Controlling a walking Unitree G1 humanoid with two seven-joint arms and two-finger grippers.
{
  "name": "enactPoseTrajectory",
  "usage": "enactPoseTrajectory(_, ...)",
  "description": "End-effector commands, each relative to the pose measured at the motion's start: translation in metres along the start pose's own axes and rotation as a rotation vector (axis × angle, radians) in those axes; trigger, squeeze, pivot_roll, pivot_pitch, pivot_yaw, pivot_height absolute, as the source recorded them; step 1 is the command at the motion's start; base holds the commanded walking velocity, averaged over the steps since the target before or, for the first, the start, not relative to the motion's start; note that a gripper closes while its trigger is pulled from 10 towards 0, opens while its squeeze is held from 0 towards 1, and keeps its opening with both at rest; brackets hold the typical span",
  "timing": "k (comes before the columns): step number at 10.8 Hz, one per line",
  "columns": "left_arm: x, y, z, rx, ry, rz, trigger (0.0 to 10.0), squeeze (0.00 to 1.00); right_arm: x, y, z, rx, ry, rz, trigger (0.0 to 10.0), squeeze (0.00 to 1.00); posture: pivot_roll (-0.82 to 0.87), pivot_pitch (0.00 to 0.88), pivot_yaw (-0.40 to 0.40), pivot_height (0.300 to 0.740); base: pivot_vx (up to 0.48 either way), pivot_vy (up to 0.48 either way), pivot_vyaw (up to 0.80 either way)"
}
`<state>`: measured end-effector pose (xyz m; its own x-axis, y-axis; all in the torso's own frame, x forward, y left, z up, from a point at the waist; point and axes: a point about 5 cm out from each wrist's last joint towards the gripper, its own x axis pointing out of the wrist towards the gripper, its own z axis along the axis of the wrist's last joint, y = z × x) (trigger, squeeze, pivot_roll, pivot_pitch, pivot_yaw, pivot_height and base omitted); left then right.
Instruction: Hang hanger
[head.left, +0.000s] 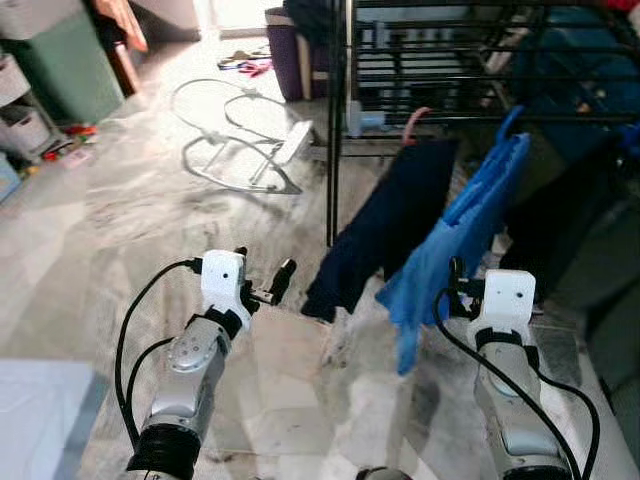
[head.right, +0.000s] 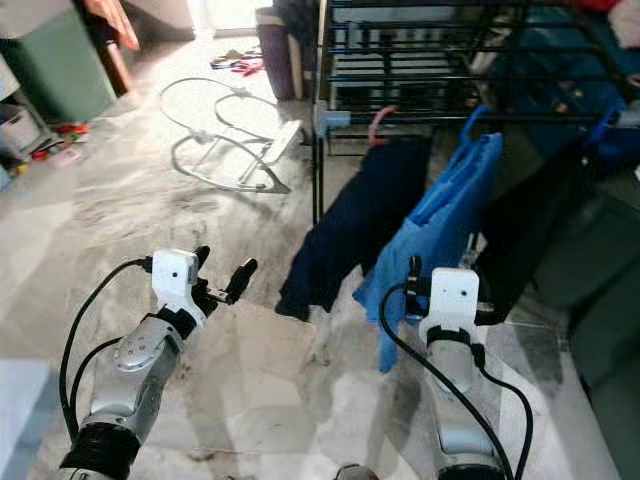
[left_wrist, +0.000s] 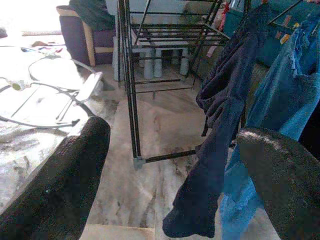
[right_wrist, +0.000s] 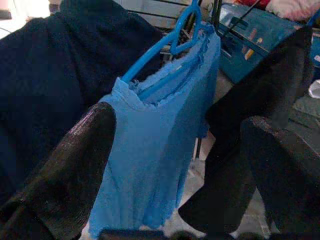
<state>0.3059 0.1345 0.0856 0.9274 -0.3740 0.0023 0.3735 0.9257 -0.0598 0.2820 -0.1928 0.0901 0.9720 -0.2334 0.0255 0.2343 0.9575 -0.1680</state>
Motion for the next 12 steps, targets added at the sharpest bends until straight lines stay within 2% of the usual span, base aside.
enactPoseTrajectory(1, 0.0028, -0.0001, 0.0037, 0.014, -0.012, -0.014, 10.0, 0.00, -0.0012, -0.0011, -0.0022, -0.004, 0.008, -0.003, 10.0, 0.00, -0.33, 0.087, 0.070, 0.740, 0.000, 0.000, 0.00)
enactPoseTrajectory(4, 0.0062, -0.0019, 0.0050, 0.011, -0.017, -0.023, 10.0, 0.00, -0.0017, -0.0031, -0.0032, -0.010, 0.011, -0.010, 10.0, 0.00, -0.33, 0.083, 0.066, 0.740, 0.000, 0.000, 0.00)
enactPoseTrajectory(7, 0.0048, -0.0031, 0.0030, 0.003, -0.018, -0.019, 10.0, 0.00, 0.0009, -0.0007, -0.0022, -0.014, 0.007, 0.000, 10.0, 0.00, -0.32, 0.081, 0.061, 0.740, 0.164, 0.000, -0.76)
enactPoseTrajectory(10, 0.0059, -0.0036, 0.0027, 0.000, -0.018, -0.021, 10.0, 0.00, 0.0016, -0.0006, -0.0027, -0.016, 0.008, 0.001, 10.0, 0.00, -0.32, 0.082, 0.066, 0.740, 0.255, 0.299, -0.60)
enactPoseTrajectory(12, 0.0062, -0.0036, 0.0020, 0.001, -0.014, -0.022, 10.0, 0.00, 0.0001, -0.0004, -0.0040, -0.016, 0.009, -0.002, 10.0, 0.00, -0.33, 0.081, 0.069, 0.740, 0.251, 0.307, 0.00)
